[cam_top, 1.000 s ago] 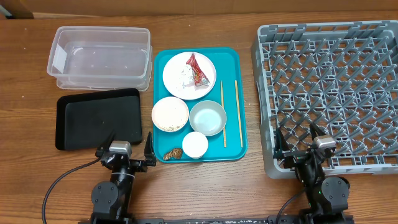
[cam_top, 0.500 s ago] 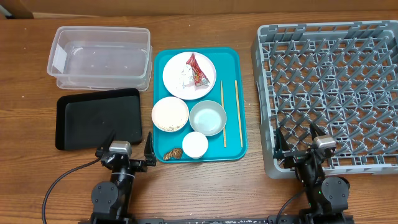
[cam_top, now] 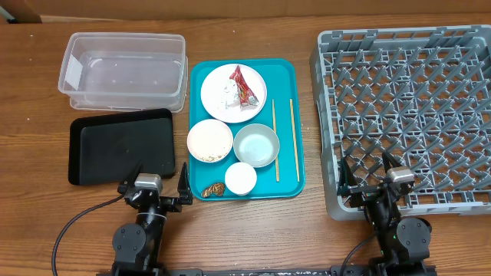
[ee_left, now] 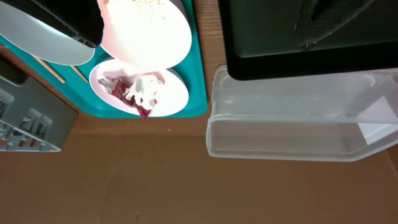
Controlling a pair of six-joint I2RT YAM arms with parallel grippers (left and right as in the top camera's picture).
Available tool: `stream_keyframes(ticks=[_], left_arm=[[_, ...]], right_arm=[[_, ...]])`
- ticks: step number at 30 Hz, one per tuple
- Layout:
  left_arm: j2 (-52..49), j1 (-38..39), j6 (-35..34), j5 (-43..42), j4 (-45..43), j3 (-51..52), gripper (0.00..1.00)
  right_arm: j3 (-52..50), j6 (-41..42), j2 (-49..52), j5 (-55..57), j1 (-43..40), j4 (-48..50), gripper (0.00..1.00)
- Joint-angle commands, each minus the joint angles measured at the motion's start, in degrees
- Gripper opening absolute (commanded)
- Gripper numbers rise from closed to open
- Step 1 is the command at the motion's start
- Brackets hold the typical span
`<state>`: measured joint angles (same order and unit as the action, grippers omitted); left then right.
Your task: Sort waste into correct bins and load items into the dishwasher
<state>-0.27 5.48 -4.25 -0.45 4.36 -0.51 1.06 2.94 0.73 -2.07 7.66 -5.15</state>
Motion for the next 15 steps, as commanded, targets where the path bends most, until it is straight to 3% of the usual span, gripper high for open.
stream_keyframes(ticks=[1, 15], left_arm=[[0.0, -0.3, 0.9, -0.6, 0.0, 0.2, 1.0], [0.0, -0.3, 0.9, -0.6, 0.0, 0.2, 1.0]], right_arm=[[-0.6, -0.2, -0.6, 0.5, 0.3, 0.5, 1.0], [-0.6, -0.2, -0.6, 0.9, 0.3, 0.4, 1.0]])
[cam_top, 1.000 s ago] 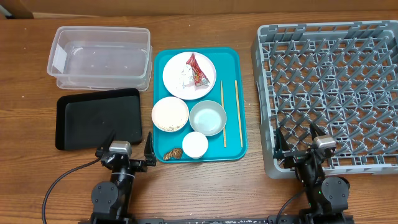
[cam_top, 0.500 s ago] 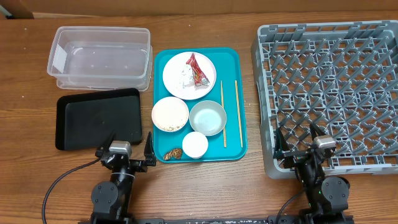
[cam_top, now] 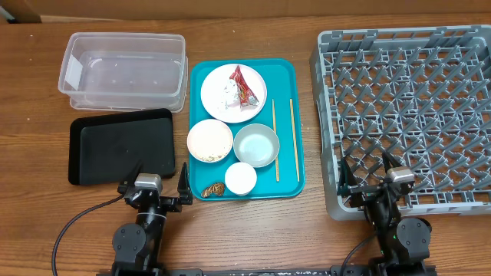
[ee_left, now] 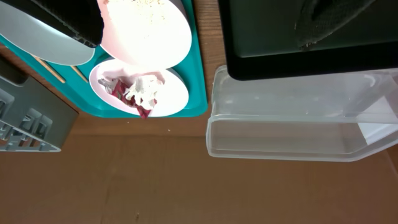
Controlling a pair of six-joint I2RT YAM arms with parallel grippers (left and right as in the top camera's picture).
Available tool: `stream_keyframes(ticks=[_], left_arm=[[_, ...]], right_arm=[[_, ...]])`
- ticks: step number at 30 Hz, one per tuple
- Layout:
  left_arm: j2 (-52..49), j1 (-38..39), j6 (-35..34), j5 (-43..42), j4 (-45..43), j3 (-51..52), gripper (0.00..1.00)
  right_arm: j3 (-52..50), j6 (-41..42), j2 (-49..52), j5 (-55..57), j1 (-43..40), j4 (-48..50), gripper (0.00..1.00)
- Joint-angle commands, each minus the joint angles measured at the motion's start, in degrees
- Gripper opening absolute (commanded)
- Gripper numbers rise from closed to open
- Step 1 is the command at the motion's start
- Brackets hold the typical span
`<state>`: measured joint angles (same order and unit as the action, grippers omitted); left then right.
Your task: Sort waste into correct bins and load items into the dishwasher
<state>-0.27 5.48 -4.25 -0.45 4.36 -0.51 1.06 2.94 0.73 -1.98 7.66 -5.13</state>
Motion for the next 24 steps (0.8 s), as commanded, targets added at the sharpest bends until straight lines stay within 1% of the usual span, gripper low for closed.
stream_keyframes(ticks=[1, 9, 12, 15, 17, 20, 24], left_arm=[[0.0, -0.3, 0.9, -0.6, 0.0, 0.2, 1.0], [0.0, -0.3, 0.9, -0.6, 0.0, 0.2, 1.0], [0.0, -0.3, 0.8, -0.5, 0.0, 0.2, 1.0], [0.0, -0.3, -1.9, -0.5, 0.3, 0.0, 1.0], [0.0, -0.3, -3.5, -0.6, 1.9, -1.0, 1.0], [-0.2, -0.3, -3.5, 0.2, 4.4, -3.5, 1.0], [-2.8, -0.3, -3.4, 1.9, 7.6, -7.7, 1.0]], right_arm=[[-0.6, -0.2, -0.6, 0.5, 0.3, 0.4, 1.0], [-0.6, -0.2, -0.6, 0.4, 0.3, 0.4, 1.0], [-0.6, 2.3, -0.6, 0.7, 0.3, 0.5, 1.0], [0.6, 3.3, -0.6, 1.2, 0.3, 0.3, 1.0], [2.0, 3.3, -0.5, 2.4, 0.3, -0.2, 1.0], [4.5, 3.5, -0.3, 3.4, 0.3, -2.4, 1.0], [9.9, 7.0, 1.9, 4.9, 0.3, -6.2, 1.0]])
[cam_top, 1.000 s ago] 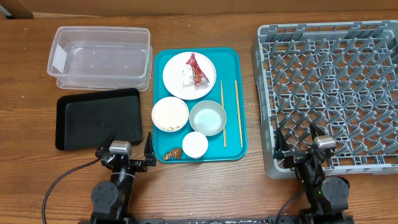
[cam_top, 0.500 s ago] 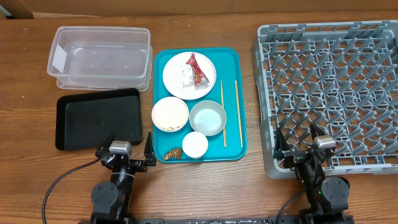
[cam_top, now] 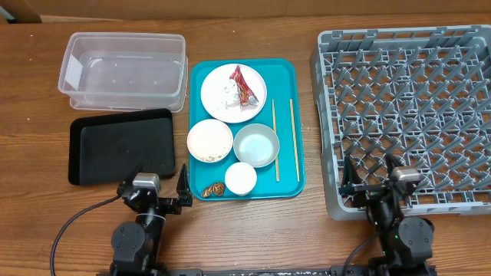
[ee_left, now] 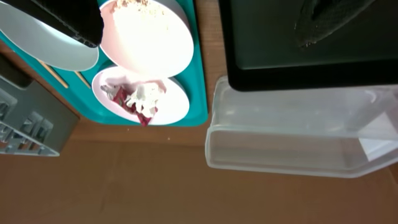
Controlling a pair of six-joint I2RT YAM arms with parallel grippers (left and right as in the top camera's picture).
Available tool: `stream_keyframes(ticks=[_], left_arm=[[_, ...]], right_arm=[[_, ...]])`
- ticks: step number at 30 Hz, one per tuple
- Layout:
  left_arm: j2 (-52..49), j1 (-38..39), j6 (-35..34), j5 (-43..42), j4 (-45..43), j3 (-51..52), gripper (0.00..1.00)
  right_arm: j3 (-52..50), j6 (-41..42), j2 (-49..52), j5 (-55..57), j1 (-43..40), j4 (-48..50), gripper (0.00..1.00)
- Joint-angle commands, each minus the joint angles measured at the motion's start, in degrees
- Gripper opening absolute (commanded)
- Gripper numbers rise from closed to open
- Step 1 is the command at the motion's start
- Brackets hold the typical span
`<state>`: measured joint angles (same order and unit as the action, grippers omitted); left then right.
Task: Sort waste into correct bins and load items into the dishwasher
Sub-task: 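Reach the left gripper to the plate and grasp the white tissue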
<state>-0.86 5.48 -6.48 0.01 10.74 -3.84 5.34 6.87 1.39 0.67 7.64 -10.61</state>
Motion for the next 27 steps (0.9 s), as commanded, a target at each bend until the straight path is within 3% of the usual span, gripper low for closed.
stream_keyframes(ticks=[1, 13, 18, 22, 27], left_arm=[[-3.6, -0.3, -1.1, 1.5, 2.2, -5.7, 1.0], [-37.5, -0.3, 3.1, -0.6, 9.1, -29.8, 1.0], [-52.1, -0.3, 3.1, -3.5, 22.7, -45.9, 1.0], [-61.7, -0.3, 3.1, -4.1, 38.8, -59.6, 1.0], [-67.0, -0.3, 3.1, -3.1, 50.8, -66.8, 1.0]], right_arm=[[7.0, 3.3, 2.3, 2.4, 0.3, -1.6, 1.0], [26.3, 3.2, 25.9, -2.5, 0.3, -12.5, 1.0], [37.9, 3.2, 38.3, -3.8, 0.3, -23.3, 1.0], [47.4, 3.2, 46.5, -3.8, 0.3, -32.5, 1.0], [54.8, 3.2, 53.4, -3.8, 0.3, -41.7, 1.0]])
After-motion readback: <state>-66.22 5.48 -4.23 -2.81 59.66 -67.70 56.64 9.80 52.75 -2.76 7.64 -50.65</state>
